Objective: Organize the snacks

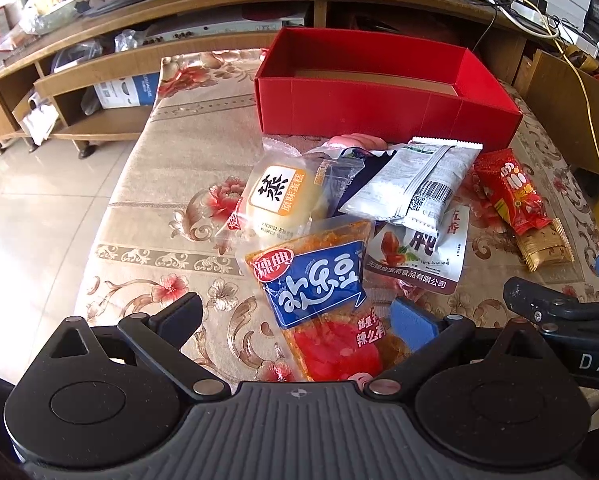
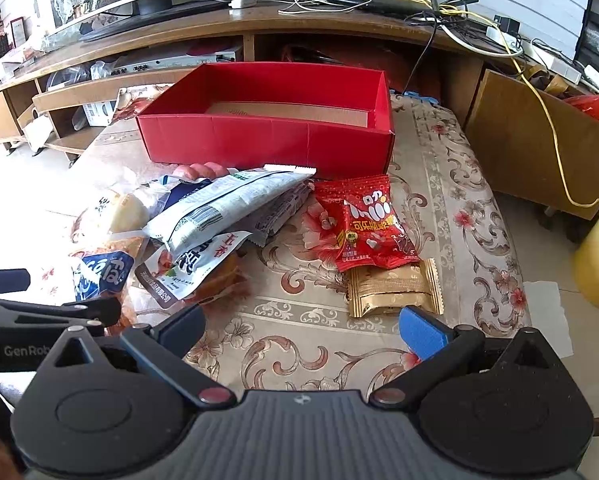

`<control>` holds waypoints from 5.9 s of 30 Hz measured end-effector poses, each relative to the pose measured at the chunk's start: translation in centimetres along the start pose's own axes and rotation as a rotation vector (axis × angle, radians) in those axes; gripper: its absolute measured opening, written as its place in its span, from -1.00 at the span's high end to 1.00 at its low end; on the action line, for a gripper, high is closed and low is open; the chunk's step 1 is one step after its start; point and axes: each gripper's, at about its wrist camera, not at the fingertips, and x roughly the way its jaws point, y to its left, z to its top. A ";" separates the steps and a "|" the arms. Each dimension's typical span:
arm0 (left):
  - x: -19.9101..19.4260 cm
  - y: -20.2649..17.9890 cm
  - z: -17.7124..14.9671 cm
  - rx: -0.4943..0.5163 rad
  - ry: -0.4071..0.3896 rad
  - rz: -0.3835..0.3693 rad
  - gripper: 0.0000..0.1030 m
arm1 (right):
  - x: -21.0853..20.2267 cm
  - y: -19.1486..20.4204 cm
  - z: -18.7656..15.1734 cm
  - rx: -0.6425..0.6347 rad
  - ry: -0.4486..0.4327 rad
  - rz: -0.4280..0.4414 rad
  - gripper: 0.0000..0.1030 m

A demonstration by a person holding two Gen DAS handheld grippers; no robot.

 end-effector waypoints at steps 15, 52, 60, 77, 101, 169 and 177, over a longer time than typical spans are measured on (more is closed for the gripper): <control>0.7 2.2 1.4 -0.078 0.026 -0.020 -0.99 | 0.7 0.0 0.0 -0.001 0.031 0.014 -0.97; 1.7 7.8 1.3 -0.221 0.069 0.002 -0.99 | 5.9 12.2 1.3 -0.241 0.109 0.278 -0.98; 1.7 7.3 1.5 -0.204 0.069 -0.015 -0.99 | 6.9 11.3 0.6 -0.273 0.216 0.304 -0.81; 2.7 4.2 4.0 -0.119 0.067 -0.019 -0.99 | 1.4 3.6 -0.7 -0.106 0.183 0.354 0.32; 8.3 2.0 5.1 0.017 0.190 0.030 -0.92 | 4.8 9.5 -1.9 -0.292 0.283 0.382 -0.97; 6.7 2.6 5.8 -0.095 0.164 -0.050 -0.23 | -1.0 0.5 1.1 -0.063 0.069 0.371 0.27; 3.2 2.5 5.8 -0.101 0.116 -0.098 -0.23 | -1.8 -0.1 2.4 -0.028 0.017 0.359 0.27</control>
